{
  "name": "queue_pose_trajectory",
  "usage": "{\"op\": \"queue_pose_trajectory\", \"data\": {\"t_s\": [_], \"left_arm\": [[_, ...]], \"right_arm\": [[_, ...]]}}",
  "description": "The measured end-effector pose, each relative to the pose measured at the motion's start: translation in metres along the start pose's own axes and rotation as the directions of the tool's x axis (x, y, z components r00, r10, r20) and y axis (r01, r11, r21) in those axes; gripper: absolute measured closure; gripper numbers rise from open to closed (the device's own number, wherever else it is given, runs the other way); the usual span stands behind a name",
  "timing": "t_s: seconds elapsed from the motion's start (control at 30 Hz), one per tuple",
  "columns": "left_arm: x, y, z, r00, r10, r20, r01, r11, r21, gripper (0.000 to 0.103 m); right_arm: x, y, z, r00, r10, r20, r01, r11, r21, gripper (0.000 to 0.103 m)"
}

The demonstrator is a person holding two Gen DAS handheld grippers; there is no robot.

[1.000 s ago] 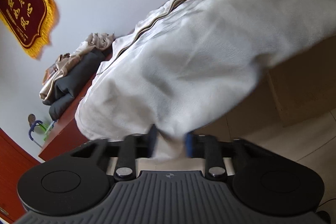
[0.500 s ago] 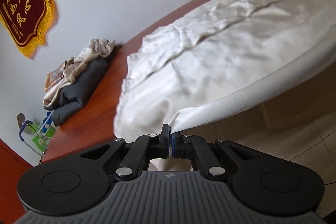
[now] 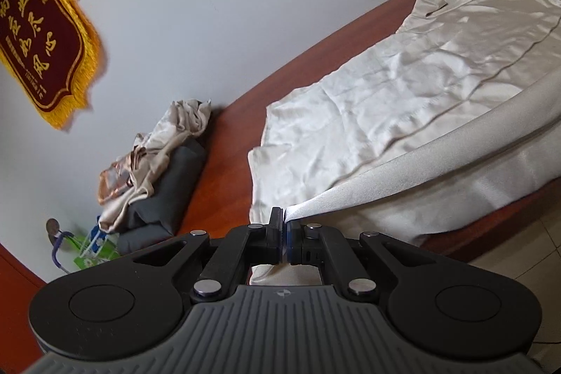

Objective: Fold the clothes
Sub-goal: 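Lift the hem with both grippers and fold it toward the collar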

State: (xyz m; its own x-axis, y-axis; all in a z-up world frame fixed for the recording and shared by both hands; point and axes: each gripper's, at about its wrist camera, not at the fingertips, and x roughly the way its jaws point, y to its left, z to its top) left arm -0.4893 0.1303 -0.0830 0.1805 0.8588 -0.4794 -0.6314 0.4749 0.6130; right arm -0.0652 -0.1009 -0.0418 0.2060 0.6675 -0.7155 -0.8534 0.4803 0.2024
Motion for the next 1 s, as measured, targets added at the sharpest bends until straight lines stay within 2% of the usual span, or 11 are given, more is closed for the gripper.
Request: {"op": "queue_pose_trajectory", "data": {"t_s": [0.23, 0.4, 0.6, 0.67, 0.73, 0.8, 1.0], "left_arm": [[0.054, 0.004, 0.030, 0.995, -0.084, -0.050, 0.088, 0.991, 0.098, 0.100], [0.102, 0.000, 0.044, 0.979, -0.167, -0.118, 0.183, 0.973, 0.141, 0.100], [0.146, -0.006, 0.045, 0.953, -0.239, -0.188, 0.271, 0.948, 0.169, 0.097], [0.152, -0.005, 0.044, 0.948, -0.253, -0.195, 0.286, 0.944, 0.164, 0.097], [0.156, -0.004, 0.043, 0.943, -0.267, -0.198, 0.301, 0.940, 0.161, 0.097], [0.157, -0.004, 0.041, 0.941, -0.275, -0.197, 0.309, 0.936, 0.167, 0.097], [0.159, -0.001, 0.041, 0.934, -0.300, -0.195, 0.335, 0.924, 0.182, 0.097]], "right_arm": [[0.037, 0.006, 0.041, 0.999, -0.044, 0.005, 0.044, 0.999, 0.007, 0.102], [0.074, 0.004, 0.062, 0.997, -0.075, -0.034, 0.076, 0.997, 0.019, 0.102], [0.136, 0.000, 0.074, 0.984, -0.075, -0.160, 0.079, 0.997, 0.015, 0.099], [0.144, 0.002, 0.075, 0.979, -0.077, -0.187, 0.079, 0.997, 0.005, 0.097], [0.145, 0.004, 0.076, 0.976, -0.076, -0.203, 0.076, 0.997, -0.010, 0.086], [0.140, 0.008, 0.076, 0.974, -0.078, -0.214, 0.073, 0.997, -0.032, 0.065], [0.114, 0.014, 0.067, 0.963, -0.094, -0.253, 0.069, 0.992, -0.105, 0.047]]}}
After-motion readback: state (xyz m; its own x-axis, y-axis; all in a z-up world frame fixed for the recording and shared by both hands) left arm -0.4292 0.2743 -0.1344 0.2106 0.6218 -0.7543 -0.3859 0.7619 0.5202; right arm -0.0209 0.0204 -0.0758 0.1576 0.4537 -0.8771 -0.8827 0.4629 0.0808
